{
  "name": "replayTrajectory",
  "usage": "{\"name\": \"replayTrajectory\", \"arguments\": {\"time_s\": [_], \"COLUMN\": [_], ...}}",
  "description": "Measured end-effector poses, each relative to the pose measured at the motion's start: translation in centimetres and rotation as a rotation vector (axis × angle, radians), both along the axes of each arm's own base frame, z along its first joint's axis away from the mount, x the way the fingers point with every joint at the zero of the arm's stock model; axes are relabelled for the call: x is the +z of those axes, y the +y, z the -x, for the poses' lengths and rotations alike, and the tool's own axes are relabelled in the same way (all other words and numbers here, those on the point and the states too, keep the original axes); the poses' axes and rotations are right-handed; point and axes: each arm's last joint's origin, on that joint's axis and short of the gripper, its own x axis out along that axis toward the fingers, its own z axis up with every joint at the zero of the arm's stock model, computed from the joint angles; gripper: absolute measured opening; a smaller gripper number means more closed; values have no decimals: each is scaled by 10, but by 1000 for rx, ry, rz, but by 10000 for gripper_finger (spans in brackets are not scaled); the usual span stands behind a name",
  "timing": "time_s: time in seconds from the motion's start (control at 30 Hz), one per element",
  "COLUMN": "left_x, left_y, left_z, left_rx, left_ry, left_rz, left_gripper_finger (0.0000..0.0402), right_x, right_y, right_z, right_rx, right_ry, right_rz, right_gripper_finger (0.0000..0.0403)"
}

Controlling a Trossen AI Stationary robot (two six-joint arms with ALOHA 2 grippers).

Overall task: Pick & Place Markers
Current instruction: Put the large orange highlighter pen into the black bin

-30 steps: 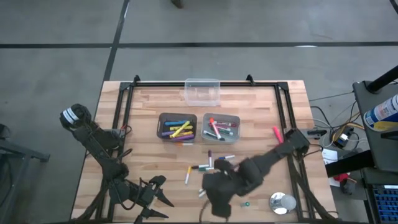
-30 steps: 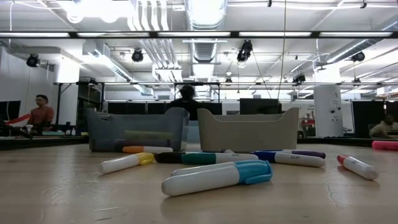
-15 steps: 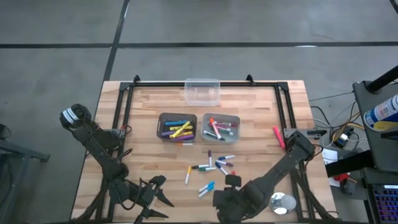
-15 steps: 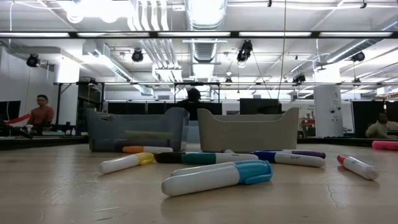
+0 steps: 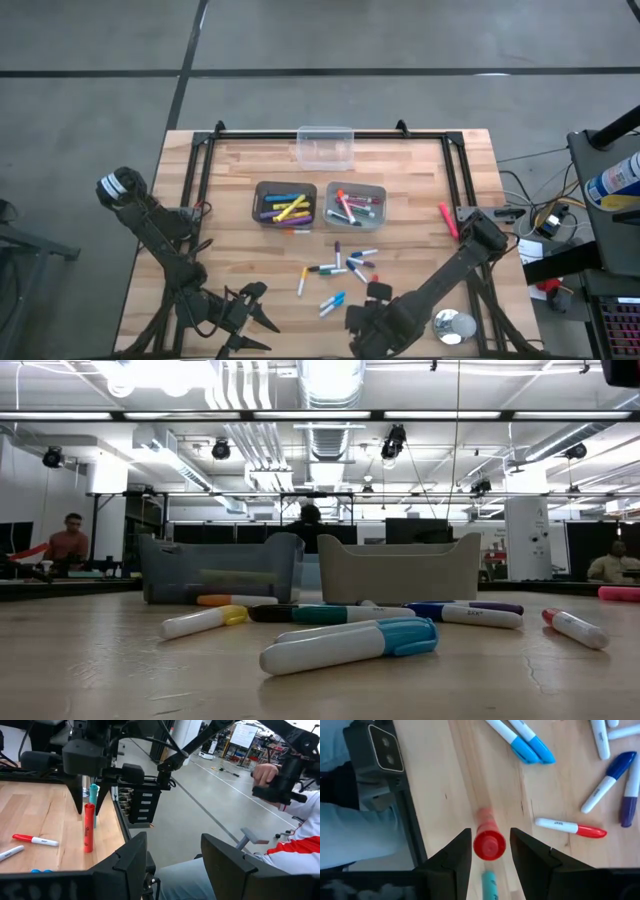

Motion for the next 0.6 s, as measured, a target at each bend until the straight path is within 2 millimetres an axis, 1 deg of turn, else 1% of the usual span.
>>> {"name": "replayTrajectory", "arguments": {"time_s": [0.13,0.33,0.4,0.5,0.6], "left_x": [0,-1,-2,-2,-3], "left_y": [0,0,1,1,1], "left_z": [0,0,0,0,0], "left_rx": [0,5,6,8,7], "left_ry": [0,1,2,4,1], "left_rz": [0,-3,-4,-6,-14], "left_gripper_finger": [181,181,181,181,181], "right_x": [-3,0,2,3,9], "right_y": [-1,1,2,1,-3], "right_z": [1,-1,-2,-4,-9], "right_rx": [-12,13,24,42,55], "right_ry": [11,-9,-25,-33,-82], "right_rz": [2,-3,-13,-10,32], "right_gripper_finger": [117,61,49,49,59]}}
